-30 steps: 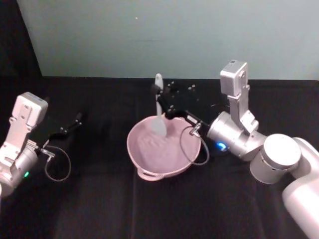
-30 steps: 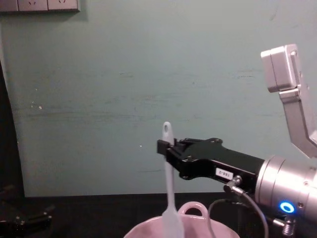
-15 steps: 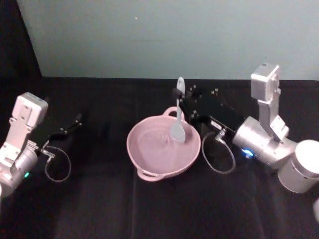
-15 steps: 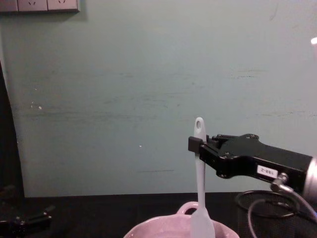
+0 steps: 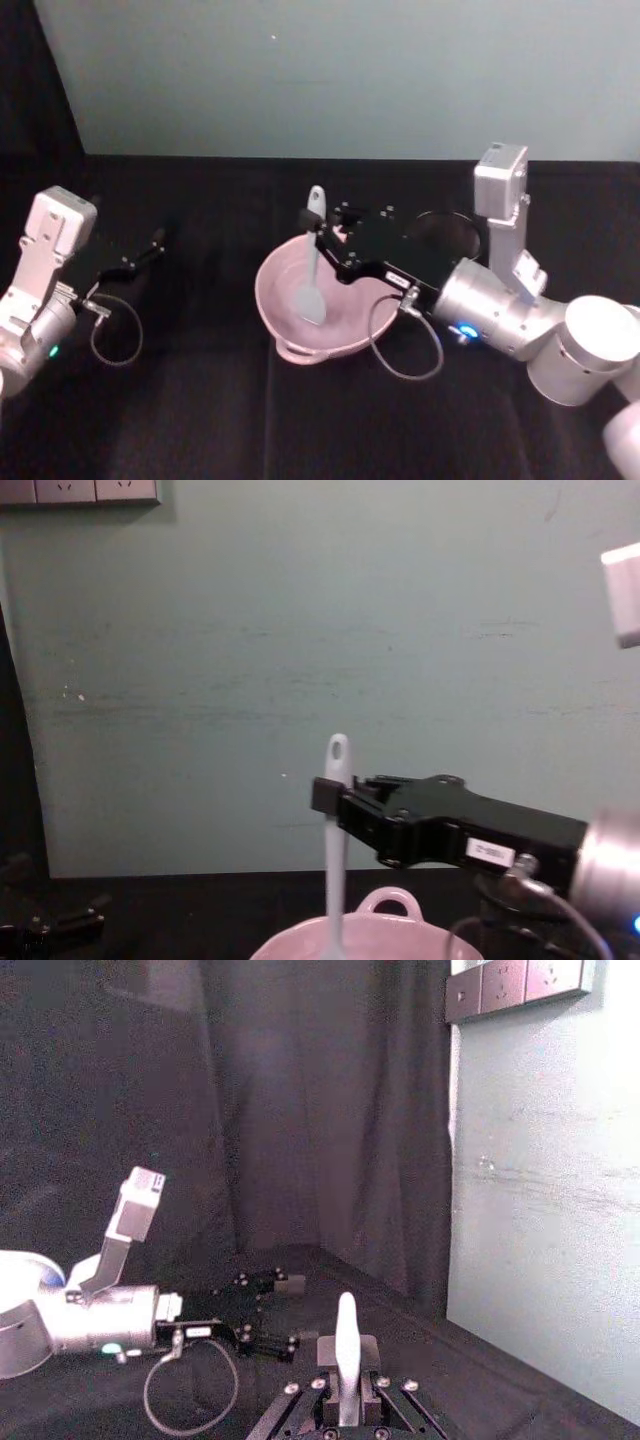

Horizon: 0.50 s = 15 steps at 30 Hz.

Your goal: Use the one hand to pick up the spoon and stir the clear water in the bowl.

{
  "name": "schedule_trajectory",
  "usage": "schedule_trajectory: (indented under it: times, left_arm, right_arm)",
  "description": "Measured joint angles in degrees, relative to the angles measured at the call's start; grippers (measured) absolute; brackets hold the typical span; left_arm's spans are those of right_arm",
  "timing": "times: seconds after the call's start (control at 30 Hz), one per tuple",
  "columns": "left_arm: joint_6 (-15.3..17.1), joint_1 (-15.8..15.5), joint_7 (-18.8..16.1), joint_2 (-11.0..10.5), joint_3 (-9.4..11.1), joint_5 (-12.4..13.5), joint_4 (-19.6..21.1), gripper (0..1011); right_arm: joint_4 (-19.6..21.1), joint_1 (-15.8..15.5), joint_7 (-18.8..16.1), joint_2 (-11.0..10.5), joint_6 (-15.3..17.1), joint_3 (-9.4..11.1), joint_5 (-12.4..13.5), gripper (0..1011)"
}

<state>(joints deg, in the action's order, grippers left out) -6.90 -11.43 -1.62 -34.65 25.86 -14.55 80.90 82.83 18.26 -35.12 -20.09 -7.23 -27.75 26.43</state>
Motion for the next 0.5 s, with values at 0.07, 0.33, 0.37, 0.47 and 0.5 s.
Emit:
schedule_trajectory:
  times: [0.07,0.33,0.37,0.47,0.5]
  left_arm:
    - [0.0,0.0,0.0,0.0,0.0,0.0,0.0,1011]
    - [0.0,0.0,0.0,0.0,0.0,0.0,0.0,1011]
    - [0.0,0.0,0.0,0.0,0.0,0.0,0.0,1011]
    - [0.0,0.0,0.0,0.0,0.0,0.0,0.0,1011]
    - [0.0,0.0,0.0,0.0,0.0,0.0,0.0,1011]
  right_arm:
    - [-1.7,1.4,0.0,1.1,-0.3,-0.7,-0.2,114]
    - [-10.4,5.9,3.5,5.6,-3.4,-1.2,-2.6,114]
    - [-11.9,6.5,4.4,6.3,-4.3,-1.0,-3.4,114]
    - [-13.8,7.2,5.9,7.1,-5.8,-0.5,-4.8,114]
    - [-14.3,7.3,6.3,7.2,-6.2,-0.3,-5.2,114]
